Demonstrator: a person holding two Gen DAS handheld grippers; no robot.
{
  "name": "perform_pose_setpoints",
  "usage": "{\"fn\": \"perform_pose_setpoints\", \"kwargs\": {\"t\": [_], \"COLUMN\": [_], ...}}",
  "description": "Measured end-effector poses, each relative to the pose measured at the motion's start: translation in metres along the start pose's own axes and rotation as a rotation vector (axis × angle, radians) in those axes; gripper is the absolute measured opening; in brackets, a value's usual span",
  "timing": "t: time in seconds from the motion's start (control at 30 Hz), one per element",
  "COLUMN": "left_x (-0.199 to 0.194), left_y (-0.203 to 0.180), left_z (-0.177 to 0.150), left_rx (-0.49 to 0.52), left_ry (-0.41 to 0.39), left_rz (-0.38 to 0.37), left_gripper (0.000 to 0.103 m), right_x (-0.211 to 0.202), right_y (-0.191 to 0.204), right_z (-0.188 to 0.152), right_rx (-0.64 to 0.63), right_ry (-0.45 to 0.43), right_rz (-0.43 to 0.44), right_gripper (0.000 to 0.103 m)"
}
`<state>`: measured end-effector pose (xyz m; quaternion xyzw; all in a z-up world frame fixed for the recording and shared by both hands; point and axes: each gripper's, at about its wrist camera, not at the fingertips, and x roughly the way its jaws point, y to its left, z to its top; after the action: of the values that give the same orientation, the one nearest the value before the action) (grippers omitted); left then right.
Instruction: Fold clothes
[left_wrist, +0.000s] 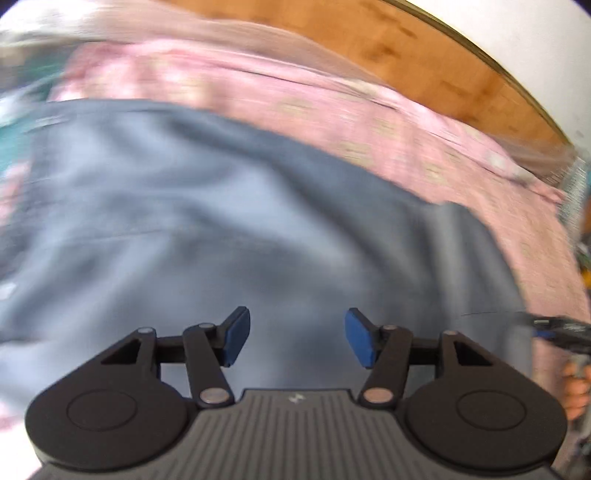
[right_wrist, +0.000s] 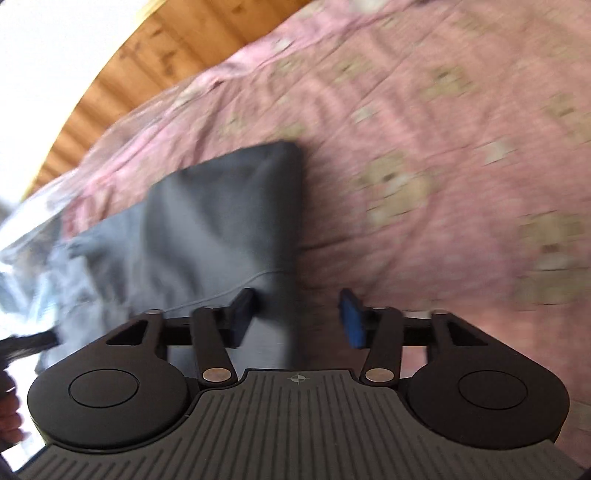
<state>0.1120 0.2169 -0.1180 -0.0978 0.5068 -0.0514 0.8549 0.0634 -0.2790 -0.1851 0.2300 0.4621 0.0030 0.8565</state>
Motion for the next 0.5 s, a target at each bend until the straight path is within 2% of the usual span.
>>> {"fn": "perform_pose_setpoints", "kwargs": {"t": [0.13,0.23,0.33,0.5], "left_x": [-0.057,-0.082,-0.086,-0.061], "left_y": [0.119,0.19,0.232,0.256], "left_z": [-0.024,-0.036,-0.04,-0.024], "left_rx": [-0.178,-0.337,-0.445,-0.407], "left_ry": [-0.059,-0.077,-0.095,-0.074], "left_rz": [0.151,0.247,0.249,0.208], "left_gripper": [0.065,0.063,0.063,0.064], "right_x": [-0.039,-0.052,-0.047,-0.007], "right_y": [0.015,0.047,0.099,0.228], "right_z": [-0.008,-0.006,0.004,0.004], "right_rx": [-0.107,-0.237,-0.369,-0.549], "right_ry": [-0.092,-0.129,-0.167,-0.096], "right_rz": [-0.26,-0.332,-0.269,-0.024], "right_gripper": [0.05,0.05,0.051,0.051]}}
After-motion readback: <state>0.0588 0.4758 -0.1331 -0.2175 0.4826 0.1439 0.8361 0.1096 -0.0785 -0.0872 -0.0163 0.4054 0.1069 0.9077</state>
